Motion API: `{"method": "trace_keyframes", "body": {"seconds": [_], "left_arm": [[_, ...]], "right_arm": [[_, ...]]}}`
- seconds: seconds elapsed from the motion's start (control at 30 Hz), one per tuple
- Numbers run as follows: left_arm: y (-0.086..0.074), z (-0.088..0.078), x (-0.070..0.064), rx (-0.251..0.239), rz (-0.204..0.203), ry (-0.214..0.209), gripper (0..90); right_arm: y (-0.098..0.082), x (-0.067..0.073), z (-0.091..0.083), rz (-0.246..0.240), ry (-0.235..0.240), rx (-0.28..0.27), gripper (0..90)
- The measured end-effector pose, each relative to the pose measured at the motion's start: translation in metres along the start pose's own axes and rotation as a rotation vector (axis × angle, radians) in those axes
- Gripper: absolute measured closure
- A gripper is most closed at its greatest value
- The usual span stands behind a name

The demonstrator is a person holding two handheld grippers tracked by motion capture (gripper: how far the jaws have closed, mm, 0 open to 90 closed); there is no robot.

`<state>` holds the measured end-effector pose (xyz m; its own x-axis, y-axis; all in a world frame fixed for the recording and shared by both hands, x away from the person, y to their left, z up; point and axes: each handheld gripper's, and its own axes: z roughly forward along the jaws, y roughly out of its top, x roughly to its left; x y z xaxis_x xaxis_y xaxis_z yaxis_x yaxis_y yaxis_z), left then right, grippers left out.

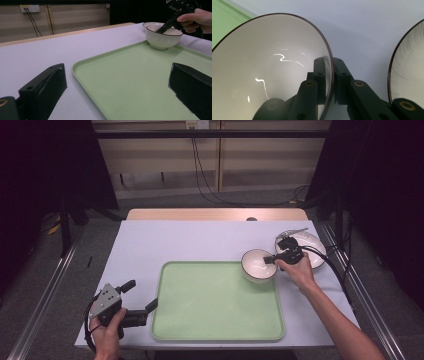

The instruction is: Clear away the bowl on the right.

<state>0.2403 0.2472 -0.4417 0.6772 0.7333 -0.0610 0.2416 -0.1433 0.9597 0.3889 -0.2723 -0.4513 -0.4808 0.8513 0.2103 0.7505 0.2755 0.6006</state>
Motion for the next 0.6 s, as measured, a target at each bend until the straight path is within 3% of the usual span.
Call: {"method": "trace_keyframes", "body": {"seconds": [0.2,0.6], "left_arm": [[0.0003,-0.0002,-0.0005,-0.002,0.0,0.003,1.7],[0.0,-0.0002,0.0,0.001,0.004,-0.002,1.7]], "right_arm": [[-0.0016,0.0006,0.0019,-0.038,-0.009,-0.016,82.5],[-0.004,0.0009,0.0041,-0.038,-0.007,-0.032,78.0]]}}
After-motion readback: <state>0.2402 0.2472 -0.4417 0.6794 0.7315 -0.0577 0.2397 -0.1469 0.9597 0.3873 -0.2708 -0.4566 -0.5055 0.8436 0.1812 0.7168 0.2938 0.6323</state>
